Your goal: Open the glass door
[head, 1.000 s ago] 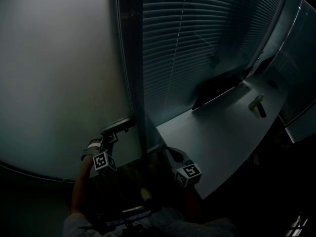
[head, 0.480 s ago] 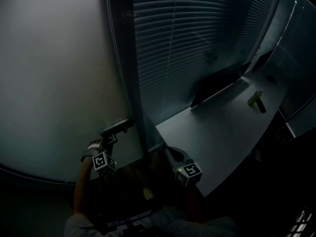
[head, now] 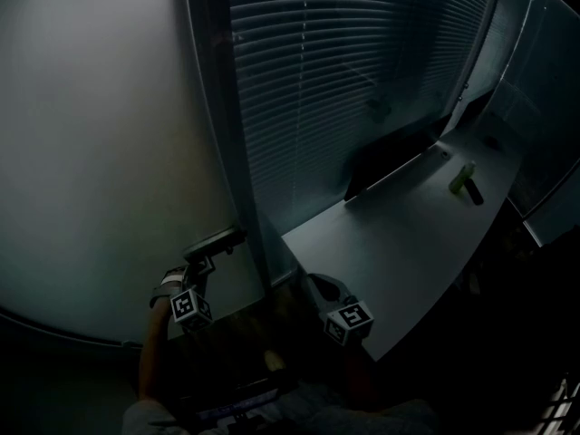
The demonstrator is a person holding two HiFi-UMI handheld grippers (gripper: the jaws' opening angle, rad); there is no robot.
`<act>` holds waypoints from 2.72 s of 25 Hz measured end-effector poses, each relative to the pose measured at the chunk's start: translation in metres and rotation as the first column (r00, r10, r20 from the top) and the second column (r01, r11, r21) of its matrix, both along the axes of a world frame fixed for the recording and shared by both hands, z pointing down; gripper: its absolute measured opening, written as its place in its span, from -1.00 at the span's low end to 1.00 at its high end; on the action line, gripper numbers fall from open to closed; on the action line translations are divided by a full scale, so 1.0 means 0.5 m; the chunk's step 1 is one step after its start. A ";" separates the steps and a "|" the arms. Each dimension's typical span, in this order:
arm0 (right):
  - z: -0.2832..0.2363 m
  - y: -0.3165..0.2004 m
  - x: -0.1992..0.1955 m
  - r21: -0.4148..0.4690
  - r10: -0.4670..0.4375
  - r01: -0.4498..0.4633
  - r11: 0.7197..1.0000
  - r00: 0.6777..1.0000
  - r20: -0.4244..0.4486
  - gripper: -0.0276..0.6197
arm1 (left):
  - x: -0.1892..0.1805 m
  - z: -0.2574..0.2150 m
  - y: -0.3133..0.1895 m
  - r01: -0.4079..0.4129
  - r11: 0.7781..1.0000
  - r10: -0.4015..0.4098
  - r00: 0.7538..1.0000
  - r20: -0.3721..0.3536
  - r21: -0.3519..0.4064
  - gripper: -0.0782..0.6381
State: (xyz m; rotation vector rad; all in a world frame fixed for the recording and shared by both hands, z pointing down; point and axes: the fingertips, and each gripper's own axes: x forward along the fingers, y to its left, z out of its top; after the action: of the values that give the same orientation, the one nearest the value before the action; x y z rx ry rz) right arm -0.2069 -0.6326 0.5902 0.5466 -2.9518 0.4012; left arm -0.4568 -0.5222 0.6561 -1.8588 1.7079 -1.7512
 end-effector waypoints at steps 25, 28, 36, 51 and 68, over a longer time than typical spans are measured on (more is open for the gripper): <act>-0.073 0.115 0.103 0.027 0.066 -0.066 0.997 0.998 0.017 -0.92 | 0.122 -0.037 0.093 -0.098 0.995 0.098 0.995 0.002 -0.017 -0.76; -0.071 0.127 0.119 0.049 0.077 -0.078 0.996 0.997 0.021 -0.92 | 0.135 -0.038 0.103 -0.108 0.994 0.108 0.994 0.005 -0.015 -0.76; -0.092 0.185 0.173 0.080 0.109 -0.110 0.991 0.994 0.013 -0.92 | 0.186 -0.063 0.147 -0.152 0.988 0.152 0.988 -0.003 -0.027 -0.76; -0.100 0.332 0.271 0.091 0.159 -0.157 0.983 0.987 -0.009 -0.92 | 0.274 -0.031 0.229 -0.229 0.973 0.229 0.973 0.013 -0.007 -0.76; -0.107 0.477 0.393 0.106 0.243 -0.240 0.965 0.970 -0.011 -0.92 | 0.374 -0.041 0.334 -0.329 0.944 0.329 0.944 0.036 0.006 -0.76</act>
State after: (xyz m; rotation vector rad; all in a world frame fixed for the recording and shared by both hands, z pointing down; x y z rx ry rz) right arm -0.0103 -0.3943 0.5366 0.9232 -2.9028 0.2600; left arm -0.2699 -0.3552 0.6357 -1.9588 1.2973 -1.6240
